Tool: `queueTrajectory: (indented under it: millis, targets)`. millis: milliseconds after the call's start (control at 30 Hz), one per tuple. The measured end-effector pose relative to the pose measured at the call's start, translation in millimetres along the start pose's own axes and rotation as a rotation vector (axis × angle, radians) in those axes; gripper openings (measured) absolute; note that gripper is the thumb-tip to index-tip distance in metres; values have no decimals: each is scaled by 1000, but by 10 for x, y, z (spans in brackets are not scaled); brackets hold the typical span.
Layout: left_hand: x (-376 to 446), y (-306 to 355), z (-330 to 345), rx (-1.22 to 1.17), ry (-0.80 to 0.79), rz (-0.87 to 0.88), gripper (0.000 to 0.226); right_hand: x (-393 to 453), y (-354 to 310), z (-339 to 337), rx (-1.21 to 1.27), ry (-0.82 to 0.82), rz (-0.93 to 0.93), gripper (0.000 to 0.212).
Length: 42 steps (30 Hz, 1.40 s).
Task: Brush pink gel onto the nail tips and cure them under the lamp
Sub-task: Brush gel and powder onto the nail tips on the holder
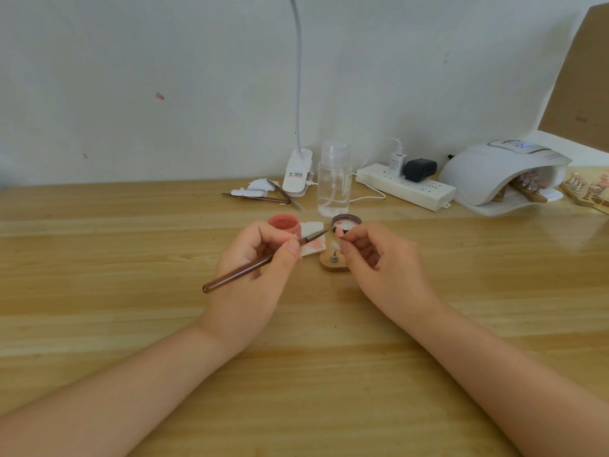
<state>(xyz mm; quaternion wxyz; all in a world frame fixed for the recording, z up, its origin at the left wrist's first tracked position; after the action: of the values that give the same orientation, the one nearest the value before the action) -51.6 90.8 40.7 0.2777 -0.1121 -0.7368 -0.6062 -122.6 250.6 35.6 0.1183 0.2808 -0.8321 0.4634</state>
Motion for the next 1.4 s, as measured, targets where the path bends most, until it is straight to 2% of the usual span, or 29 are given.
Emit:
queueTrajectory:
  millis: [200,300,400,500,633,767,867,967,1067,1133,1200,1400]
  targets:
    - [9,-17,43,43,-50,-24,15,-7,-8,-10,11,14,-14,6]
    - [0,39,52,47,-68,21,5,-3,3,-9,4,16,-1,12]
    - [-13,78,12,32,-30,62,7,0,9,-3,13,11,-3,12]
    - [-11,48,16,13,-8,30,6,2,20,-2,16,13,-5,7]
    - [-10,10,51,47,-25,-5,17,3,4,-5,6,13,-17,7]
    - [-13,47,57,50,-51,30,7,3,14,-13,5,19,-14,6]
    - [-23,88,18,33,-23,70,12,5,12,-10,2,21,-20,7]
    - [-12,53,12,22,-5,39,6,5,15,-9,1,20,-24,8]
    - [0,2,27,22,-3,-5,12,-2,14,-12,2,22,-31,7]
    - [-3,26,54,40,-38,10,7,-2,5,-12,1,22,-42,8]
    - [-18,62,54,54,-51,35,15,-1,-2,-11,2,25,-50,11]
    - [-4,72,-18,17,39,33,10,-20,-78,-100,59,121,-139,13]
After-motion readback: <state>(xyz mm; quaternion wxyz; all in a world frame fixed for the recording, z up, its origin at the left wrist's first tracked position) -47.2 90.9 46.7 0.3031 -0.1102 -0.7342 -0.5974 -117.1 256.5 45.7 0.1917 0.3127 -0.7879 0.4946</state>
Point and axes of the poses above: each hand's wrist, its own x-axis towards the middle knuckle, its own z-axis out of the palm, y = z × x, the point moved 9 cm from there along x, towards the middle knuckle, and after that the axes turned 5 degrees about -y, right-handed, at the moved point
